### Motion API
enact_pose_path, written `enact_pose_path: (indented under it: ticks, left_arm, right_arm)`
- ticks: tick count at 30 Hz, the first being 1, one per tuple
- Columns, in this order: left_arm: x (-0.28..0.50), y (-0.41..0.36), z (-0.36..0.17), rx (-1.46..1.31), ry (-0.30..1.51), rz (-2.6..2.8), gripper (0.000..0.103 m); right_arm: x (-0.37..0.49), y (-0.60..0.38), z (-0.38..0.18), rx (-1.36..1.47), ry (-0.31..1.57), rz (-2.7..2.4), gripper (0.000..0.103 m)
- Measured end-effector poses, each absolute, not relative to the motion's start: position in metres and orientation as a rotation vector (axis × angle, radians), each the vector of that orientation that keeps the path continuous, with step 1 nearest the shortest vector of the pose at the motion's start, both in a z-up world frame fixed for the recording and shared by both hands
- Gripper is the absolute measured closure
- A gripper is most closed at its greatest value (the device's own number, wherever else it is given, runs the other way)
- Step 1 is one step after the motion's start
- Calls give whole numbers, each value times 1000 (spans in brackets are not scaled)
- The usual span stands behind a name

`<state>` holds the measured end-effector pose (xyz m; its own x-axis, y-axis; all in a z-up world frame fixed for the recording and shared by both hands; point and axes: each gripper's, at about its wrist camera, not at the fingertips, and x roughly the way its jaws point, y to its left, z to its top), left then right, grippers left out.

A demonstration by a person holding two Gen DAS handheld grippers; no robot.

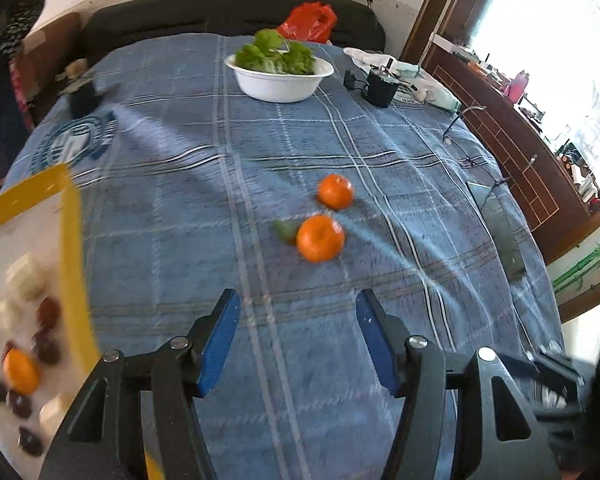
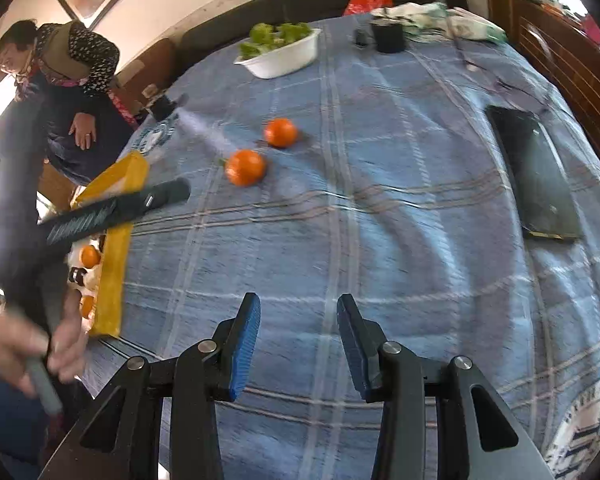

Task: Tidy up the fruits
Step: 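Grasp a mandarin on the tablecloth with the left gripper while the right gripper grasps another mandarin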

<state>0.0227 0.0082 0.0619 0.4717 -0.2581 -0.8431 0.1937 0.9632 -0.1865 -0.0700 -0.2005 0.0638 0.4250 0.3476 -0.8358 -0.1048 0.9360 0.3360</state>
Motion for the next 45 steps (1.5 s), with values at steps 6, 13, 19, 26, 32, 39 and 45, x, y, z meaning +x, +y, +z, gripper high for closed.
enact_pose_path:
  ticks: [6, 13, 19, 26, 32, 39, 45]
  left_arm:
    - [59, -19, 38, -15, 1074, -229, 43]
    - [81, -30, 14, -29, 1104, -202, 49]
    - [60, -25, 16, -45, 1079, -203, 68]
    - [-8, -11, 23, -72, 1082, -215, 68]
    - [-56, -2, 20, -51, 1095, -200, 68]
    - [-76, 12, 20, -49, 1084, -171, 68]
    - [-77, 21, 20, -61, 1080, -150, 68]
  right_arm:
    - [-81, -239, 59, 259, 1109, 242, 59]
    - [-78, -259, 65, 245, 1083, 254, 59]
    - [-52, -259, 74, 285, 1069, 317, 59]
    - [25, -227, 86, 296, 1060, 389, 59]
    - [83, -177, 67, 230, 1110, 445, 59]
    - [134, -150, 42, 195, 1138, 390, 59]
    - [144, -127, 35, 115, 1154, 415, 64]
